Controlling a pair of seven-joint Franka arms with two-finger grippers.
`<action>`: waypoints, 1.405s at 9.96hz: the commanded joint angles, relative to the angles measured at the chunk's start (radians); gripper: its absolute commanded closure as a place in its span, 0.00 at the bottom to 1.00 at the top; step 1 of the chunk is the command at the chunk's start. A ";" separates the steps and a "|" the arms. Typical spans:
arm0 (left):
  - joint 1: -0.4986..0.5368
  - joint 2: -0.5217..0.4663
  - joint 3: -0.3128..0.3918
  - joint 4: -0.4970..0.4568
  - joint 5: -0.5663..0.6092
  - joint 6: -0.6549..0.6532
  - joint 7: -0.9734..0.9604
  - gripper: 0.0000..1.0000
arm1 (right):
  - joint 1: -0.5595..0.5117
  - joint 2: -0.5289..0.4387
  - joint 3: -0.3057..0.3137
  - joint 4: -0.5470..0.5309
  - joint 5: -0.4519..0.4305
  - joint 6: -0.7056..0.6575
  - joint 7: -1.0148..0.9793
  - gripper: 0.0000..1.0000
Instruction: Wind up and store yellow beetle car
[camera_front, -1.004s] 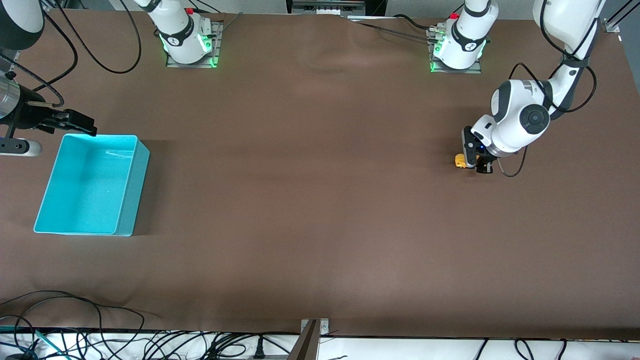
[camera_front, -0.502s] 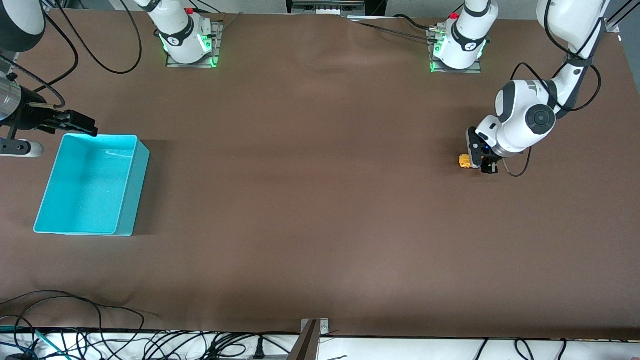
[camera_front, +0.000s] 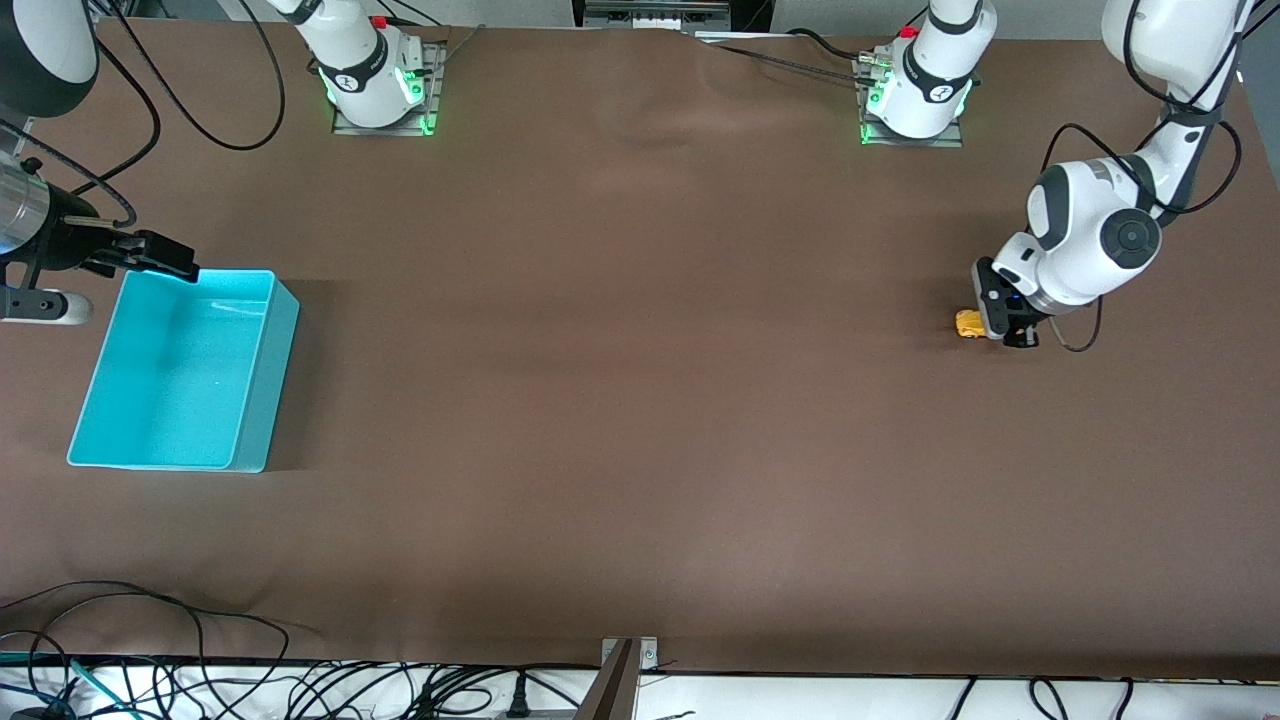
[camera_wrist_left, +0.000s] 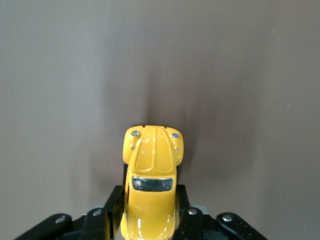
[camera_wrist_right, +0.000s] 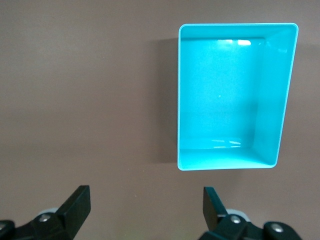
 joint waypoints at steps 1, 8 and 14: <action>0.030 0.079 0.052 0.035 0.068 0.021 0.010 1.00 | -0.005 0.010 0.000 0.020 0.017 0.008 -0.013 0.00; 0.033 0.032 0.069 0.066 0.091 -0.034 -0.014 0.00 | -0.008 0.010 -0.002 0.020 0.017 0.010 -0.013 0.00; 0.022 -0.002 0.063 0.095 0.091 -0.091 -0.009 0.00 | -0.013 0.019 -0.003 0.017 0.017 0.008 -0.014 0.00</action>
